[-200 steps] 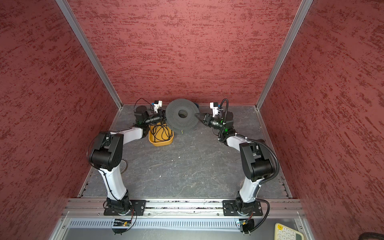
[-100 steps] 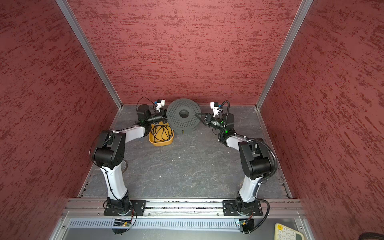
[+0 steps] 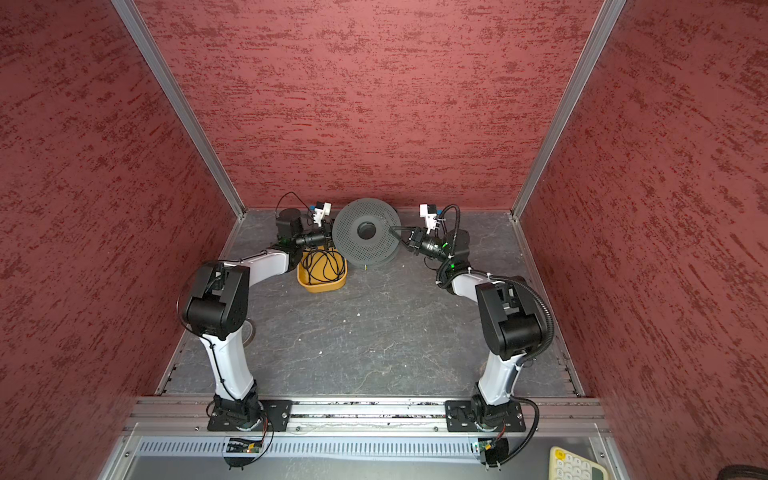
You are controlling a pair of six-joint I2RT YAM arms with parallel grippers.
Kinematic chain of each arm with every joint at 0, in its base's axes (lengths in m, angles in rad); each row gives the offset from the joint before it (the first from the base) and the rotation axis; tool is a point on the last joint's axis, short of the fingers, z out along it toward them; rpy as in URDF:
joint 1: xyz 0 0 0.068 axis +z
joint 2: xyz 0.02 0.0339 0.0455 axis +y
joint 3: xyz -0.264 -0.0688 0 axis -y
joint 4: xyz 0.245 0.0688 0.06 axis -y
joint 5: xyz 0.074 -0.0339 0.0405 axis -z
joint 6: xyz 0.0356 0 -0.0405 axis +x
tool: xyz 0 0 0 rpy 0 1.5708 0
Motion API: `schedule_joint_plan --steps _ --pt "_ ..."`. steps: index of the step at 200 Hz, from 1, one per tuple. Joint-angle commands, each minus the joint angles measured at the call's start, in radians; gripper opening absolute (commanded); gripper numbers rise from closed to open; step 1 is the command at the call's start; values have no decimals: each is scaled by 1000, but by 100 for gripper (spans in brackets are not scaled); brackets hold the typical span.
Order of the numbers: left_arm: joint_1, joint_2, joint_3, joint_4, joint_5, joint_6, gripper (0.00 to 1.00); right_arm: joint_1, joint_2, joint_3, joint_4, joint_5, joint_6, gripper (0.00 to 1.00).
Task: Wrap the cables
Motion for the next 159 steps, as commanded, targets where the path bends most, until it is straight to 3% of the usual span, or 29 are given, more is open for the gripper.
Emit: schedule_joint_plan --steps 1,45,64,140,159 --pt "9 -66 -15 -18 1 40 64 -12 -40 -14 104 44 25 0" --pt "30 -93 -50 -29 3 54 79 -41 -94 -57 85 71 29 0" --pt "37 -103 -59 -34 3 62 90 -58 -110 -76 103 83 45 0" --pt "62 -248 -129 -275 -77 218 93 -227 -184 -268 157 116 135 0" --pt "63 -290 -178 -267 -114 232 93 -273 -189 -326 159 120 127 0"
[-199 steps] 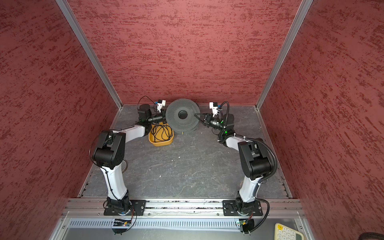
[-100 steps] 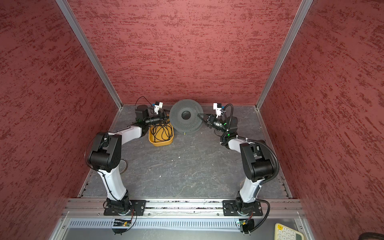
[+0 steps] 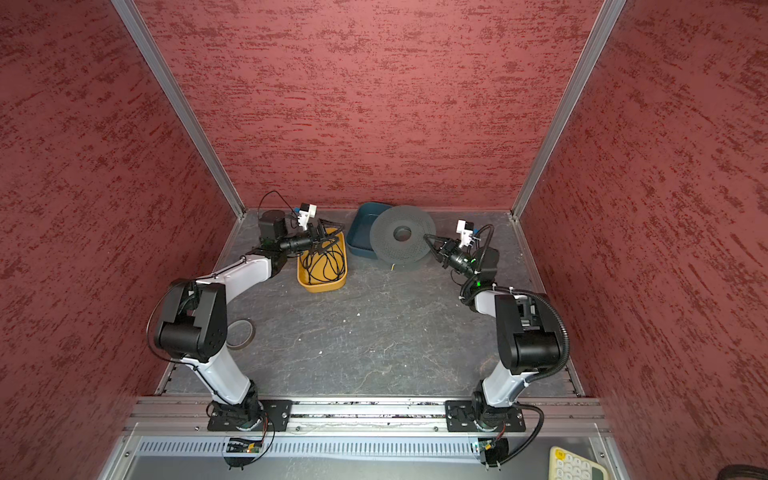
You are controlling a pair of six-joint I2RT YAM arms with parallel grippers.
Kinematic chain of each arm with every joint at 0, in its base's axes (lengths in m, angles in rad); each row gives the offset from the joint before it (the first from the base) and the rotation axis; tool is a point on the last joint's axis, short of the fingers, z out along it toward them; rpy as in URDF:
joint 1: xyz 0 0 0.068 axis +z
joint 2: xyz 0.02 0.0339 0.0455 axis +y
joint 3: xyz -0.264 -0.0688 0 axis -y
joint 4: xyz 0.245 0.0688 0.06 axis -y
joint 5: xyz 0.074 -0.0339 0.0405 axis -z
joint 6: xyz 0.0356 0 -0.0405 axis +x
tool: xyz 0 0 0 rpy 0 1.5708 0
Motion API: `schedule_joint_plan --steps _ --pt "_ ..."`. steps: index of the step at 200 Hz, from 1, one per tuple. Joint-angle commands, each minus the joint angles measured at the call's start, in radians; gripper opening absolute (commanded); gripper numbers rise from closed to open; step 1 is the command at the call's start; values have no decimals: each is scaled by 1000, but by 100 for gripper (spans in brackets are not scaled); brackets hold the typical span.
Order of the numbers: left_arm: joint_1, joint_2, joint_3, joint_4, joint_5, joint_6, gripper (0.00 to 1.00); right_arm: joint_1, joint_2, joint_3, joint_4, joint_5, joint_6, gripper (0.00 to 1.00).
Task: Wrap the cables
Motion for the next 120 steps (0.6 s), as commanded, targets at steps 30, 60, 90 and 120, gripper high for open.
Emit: schedule_joint_plan --steps 30,60,90,120 --pt "16 -90 -97 -74 -70 99 93 -97 -5 -96 157 33 22 0" --pt "33 -133 -136 -114 -84 133 93 -120 65 -116 192 29 21 0" --pt "42 -183 -160 -179 -119 185 93 -127 129 -119 174 40 2 0" --pt "56 -206 -196 -190 -134 196 93 -132 157 -108 78 60 -76 0"
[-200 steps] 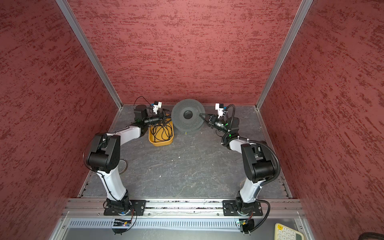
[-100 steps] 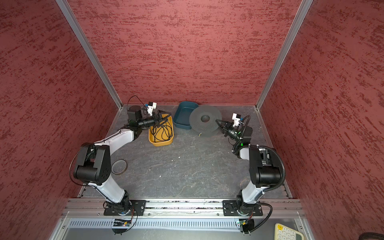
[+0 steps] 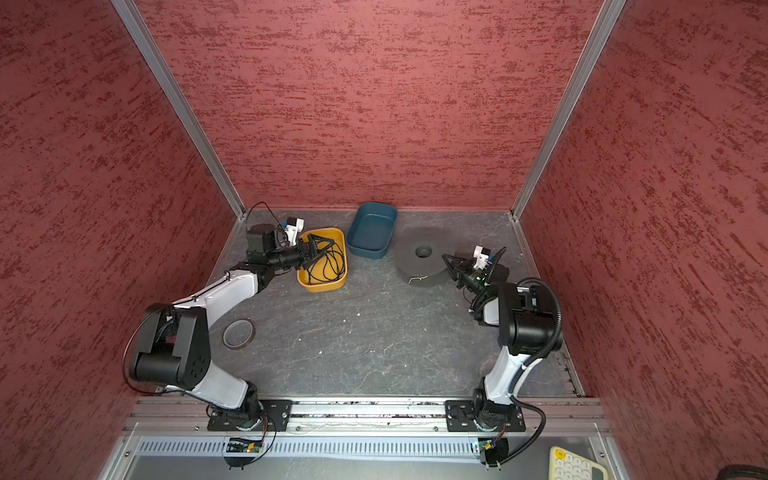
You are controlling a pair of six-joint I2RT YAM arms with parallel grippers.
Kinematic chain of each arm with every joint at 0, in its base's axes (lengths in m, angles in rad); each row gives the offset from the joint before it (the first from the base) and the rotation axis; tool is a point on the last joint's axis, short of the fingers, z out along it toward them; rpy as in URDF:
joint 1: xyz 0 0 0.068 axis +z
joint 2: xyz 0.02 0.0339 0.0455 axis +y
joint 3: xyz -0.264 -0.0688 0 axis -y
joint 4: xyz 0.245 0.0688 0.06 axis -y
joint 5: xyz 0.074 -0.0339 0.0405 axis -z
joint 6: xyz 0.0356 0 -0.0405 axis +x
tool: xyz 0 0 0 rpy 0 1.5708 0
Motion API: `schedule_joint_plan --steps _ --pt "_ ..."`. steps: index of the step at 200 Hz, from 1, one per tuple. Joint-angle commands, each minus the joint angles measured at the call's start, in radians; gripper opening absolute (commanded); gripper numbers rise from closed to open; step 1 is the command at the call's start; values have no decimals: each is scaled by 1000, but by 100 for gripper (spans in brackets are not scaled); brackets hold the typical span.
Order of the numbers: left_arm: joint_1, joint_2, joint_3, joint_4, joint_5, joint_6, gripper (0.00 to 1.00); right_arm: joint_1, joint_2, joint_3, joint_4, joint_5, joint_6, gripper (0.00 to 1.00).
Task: Wrap the cables
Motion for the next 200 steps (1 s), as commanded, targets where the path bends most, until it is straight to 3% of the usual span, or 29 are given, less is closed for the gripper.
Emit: schedule_joint_plan --steps 1,88,146,200 --pt "14 -25 -24 -26 -27 45 93 -9 5 12 46 30 -54 0" --pt "44 -28 -51 -27 -11 52 93 -29 -3 24 -212 74 -234 3" --pt "90 -68 -86 -81 -47 101 93 -33 -181 75 -649 196 -505 42" --pt "131 -180 -112 -229 -281 259 93 -33 -341 169 -1046 411 -771 74"
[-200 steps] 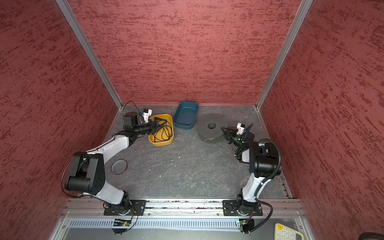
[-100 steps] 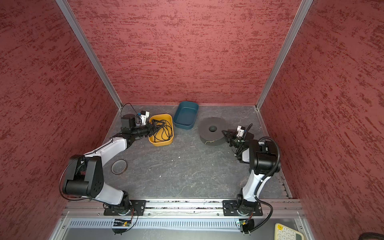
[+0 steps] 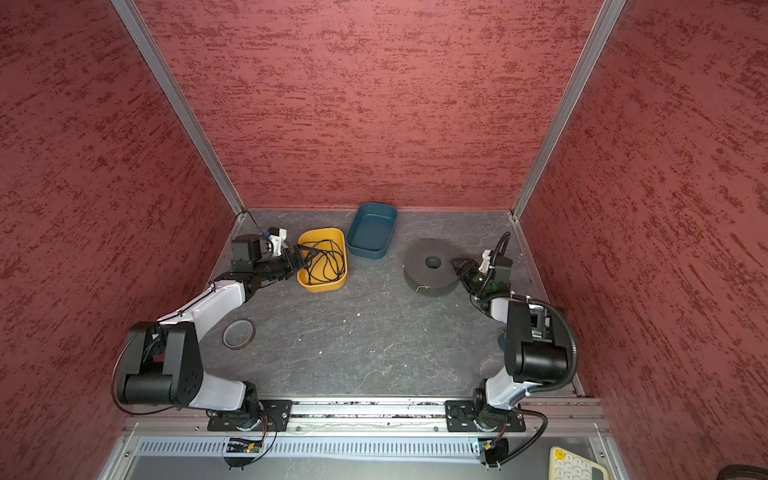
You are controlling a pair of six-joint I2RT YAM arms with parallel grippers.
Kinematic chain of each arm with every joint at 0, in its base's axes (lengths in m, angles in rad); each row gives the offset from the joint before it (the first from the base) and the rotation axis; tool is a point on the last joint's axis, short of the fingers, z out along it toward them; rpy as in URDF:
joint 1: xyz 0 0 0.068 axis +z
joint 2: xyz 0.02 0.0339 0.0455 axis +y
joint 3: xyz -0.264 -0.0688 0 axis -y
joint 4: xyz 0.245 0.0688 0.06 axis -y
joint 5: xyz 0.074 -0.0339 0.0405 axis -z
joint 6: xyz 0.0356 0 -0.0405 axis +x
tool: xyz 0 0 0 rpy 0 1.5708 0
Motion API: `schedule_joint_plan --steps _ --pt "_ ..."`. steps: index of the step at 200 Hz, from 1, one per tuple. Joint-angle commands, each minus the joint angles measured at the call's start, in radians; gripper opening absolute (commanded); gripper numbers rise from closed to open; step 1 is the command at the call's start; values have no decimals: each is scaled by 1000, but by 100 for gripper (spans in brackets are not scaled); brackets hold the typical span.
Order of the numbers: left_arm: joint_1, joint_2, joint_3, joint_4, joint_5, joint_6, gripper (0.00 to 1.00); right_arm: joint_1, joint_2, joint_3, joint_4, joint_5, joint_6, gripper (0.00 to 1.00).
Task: Wrap the cables
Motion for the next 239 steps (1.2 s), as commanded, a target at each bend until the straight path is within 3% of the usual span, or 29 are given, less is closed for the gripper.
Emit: schedule_joint_plan --steps 1,24,68,87,124,150,170,216,239 --pt "24 -63 -22 -82 -155 110 93 -5 -87 60 -214 155 -185 74" --pt "28 -132 -60 -96 -355 168 95 -1 -148 96 -343 326 -283 80" --pt "25 -252 -244 150 -664 322 100 13 -203 141 -422 580 -374 83" --pt "24 -238 -321 325 -716 382 100 38 -208 156 -413 698 -406 83" --pt "27 -135 -425 578 -709 454 100 123 -180 201 -363 905 -568 84" --pt "26 -56 -479 774 -722 475 100 142 -212 97 -145 848 -674 86" --pt "33 -12 -486 828 -715 468 100 146 -276 -44 76 820 -723 99" --pt "13 122 -550 1075 -778 474 100 145 -292 -162 246 808 -837 99" --pt "5 119 -534 1037 -778 483 100 146 -285 -253 389 756 -832 99"
